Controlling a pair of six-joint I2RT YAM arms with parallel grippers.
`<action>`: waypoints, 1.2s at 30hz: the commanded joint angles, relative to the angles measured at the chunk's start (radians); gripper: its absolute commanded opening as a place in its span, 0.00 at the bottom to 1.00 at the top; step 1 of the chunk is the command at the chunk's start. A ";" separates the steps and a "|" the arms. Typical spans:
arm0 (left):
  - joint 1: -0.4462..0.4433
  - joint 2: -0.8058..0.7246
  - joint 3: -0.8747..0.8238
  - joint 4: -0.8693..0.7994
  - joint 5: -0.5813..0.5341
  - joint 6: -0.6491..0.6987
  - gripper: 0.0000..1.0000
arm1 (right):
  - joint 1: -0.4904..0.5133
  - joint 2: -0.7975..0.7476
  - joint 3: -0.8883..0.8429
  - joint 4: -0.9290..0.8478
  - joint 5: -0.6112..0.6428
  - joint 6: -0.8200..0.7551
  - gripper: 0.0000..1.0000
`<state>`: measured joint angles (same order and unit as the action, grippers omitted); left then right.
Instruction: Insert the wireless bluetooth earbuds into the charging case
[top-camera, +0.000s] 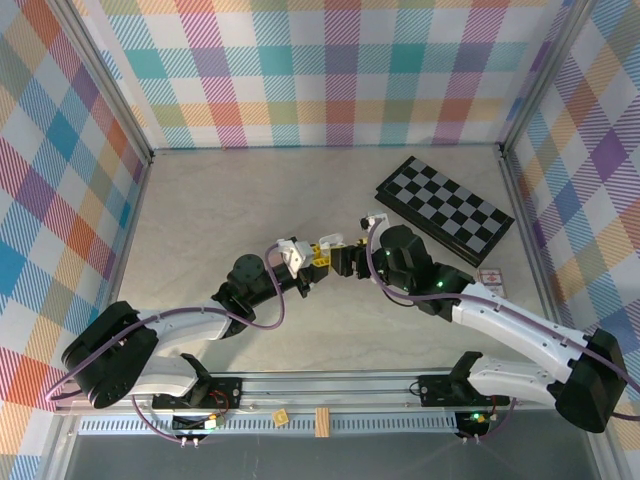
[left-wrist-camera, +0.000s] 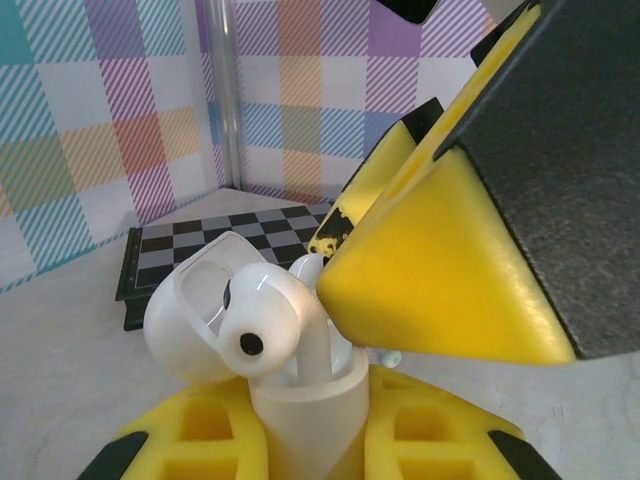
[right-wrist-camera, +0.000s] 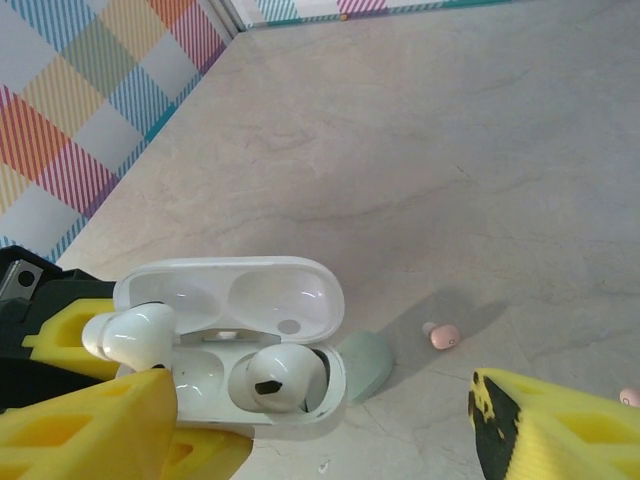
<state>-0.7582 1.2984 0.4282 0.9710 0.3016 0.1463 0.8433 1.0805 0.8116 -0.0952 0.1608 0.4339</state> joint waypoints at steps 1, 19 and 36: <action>-0.009 -0.032 -0.012 0.037 0.004 0.004 0.00 | -0.007 -0.030 0.005 -0.013 0.012 0.005 0.77; -0.009 -0.035 -0.024 0.036 -0.005 0.025 0.00 | -0.007 0.059 0.112 -0.032 -0.090 -0.006 0.93; -0.009 -0.054 -0.031 0.029 -0.020 0.024 0.00 | -0.009 0.087 0.132 -0.101 -0.059 0.008 0.92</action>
<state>-0.7582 1.2713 0.4110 0.9695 0.2943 0.1543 0.8425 1.1896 0.9260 -0.1570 0.0795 0.4332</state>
